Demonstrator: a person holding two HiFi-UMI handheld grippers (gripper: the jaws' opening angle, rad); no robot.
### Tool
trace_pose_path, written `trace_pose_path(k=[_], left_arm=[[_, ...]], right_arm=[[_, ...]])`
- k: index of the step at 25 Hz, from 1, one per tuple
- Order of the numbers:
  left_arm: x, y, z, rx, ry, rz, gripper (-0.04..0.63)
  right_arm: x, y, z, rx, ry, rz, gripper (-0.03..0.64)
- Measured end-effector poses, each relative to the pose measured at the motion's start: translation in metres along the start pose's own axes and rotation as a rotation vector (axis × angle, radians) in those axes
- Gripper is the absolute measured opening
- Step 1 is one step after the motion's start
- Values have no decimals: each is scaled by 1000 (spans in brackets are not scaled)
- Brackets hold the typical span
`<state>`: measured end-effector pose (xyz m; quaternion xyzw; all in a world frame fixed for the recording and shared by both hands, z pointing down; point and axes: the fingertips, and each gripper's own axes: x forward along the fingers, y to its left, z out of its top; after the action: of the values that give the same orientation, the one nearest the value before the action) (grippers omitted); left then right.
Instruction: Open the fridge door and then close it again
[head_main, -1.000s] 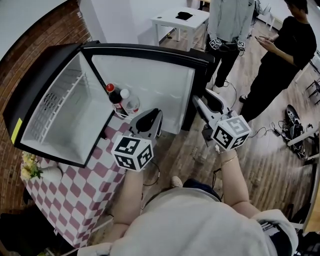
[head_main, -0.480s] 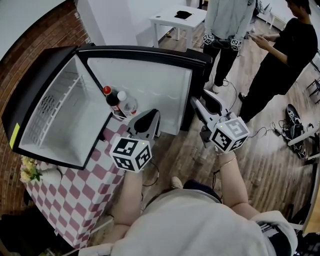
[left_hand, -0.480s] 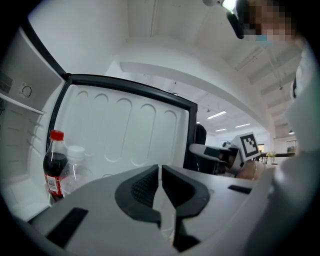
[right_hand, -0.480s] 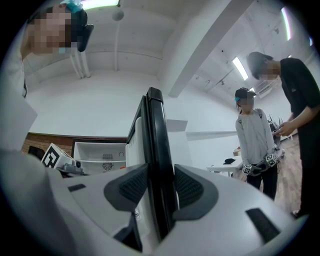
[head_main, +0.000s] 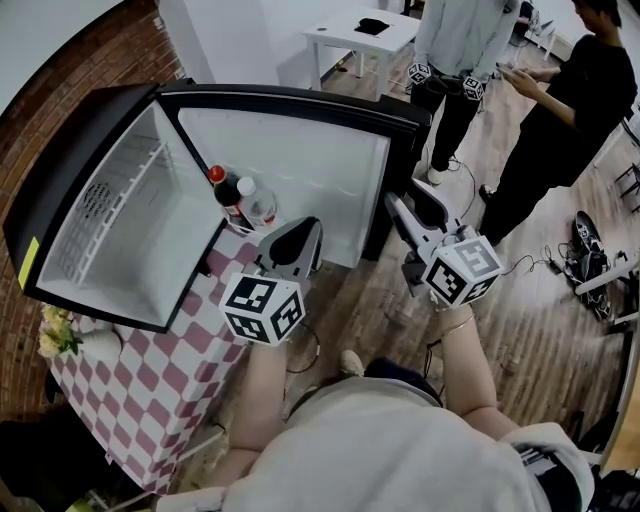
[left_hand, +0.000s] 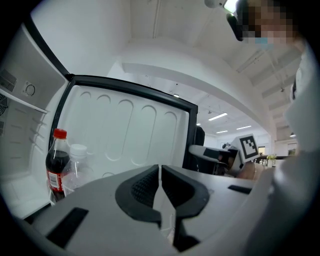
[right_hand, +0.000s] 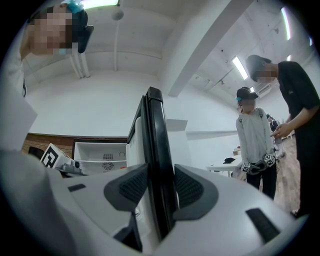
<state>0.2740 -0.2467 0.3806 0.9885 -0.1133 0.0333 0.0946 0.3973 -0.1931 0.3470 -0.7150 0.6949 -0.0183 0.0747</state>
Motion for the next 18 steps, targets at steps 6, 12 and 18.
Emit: trace_pose_path(k=[6,12,18], left_arm=[[-13,-1,-4,-6,9,14,20],[-32,-5,-5,-4,15,19,18],[-59,-11,-8,-10,17,15,18]], right_arm=[[-6,10,-1,10,-1,11,158],[-13,23,-1,1,12,9,158],[-22,42,-3,-8,32,-20,156]])
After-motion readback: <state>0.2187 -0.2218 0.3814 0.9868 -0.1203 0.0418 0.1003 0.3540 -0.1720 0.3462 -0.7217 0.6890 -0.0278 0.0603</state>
